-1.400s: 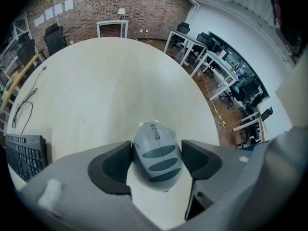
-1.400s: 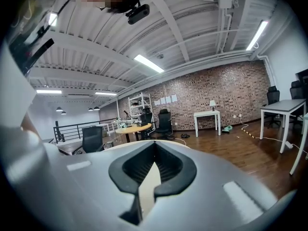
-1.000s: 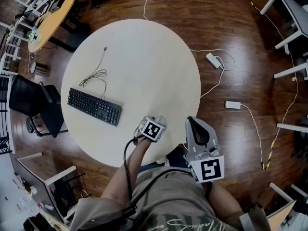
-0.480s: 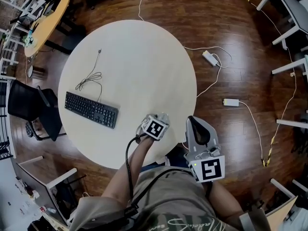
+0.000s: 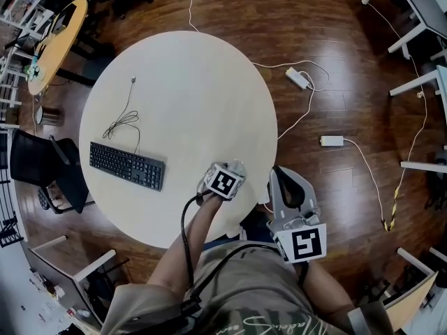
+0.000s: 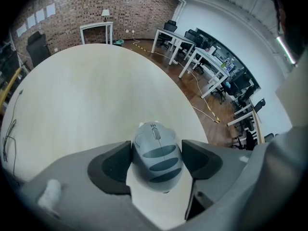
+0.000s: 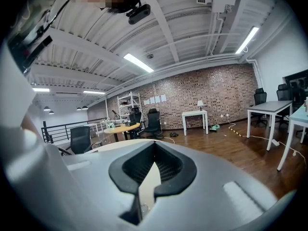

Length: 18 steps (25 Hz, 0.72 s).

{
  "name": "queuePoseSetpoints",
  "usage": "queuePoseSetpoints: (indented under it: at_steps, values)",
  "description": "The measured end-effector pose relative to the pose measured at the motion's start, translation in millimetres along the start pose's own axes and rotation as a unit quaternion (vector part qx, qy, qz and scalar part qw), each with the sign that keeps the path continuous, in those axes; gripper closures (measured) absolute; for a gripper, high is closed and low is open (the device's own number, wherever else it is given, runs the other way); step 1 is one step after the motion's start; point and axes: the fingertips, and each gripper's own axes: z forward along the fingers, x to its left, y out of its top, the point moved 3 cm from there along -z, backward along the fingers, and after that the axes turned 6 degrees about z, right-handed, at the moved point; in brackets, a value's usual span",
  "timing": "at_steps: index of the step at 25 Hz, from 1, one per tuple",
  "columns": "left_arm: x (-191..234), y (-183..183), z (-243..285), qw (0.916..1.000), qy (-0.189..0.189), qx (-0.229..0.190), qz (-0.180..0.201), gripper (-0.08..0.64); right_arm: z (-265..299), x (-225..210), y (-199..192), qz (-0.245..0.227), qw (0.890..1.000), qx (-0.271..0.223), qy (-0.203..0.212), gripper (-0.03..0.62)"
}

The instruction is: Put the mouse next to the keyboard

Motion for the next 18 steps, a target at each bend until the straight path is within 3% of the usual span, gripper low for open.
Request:
queuePoseSetpoints:
  at_steps: [15,18]
  values:
    - [-13,0,6,0.9973,-0.004,-0.061,-0.041,0.213,-19,9,-4,-0.011,1.000,0.007,0.001,0.587]
    - [-11,0,-3,0.9964,0.011,-0.068,-0.049,0.215,-22,15,-4,-0.015,1.000,0.010,0.006,0.587]
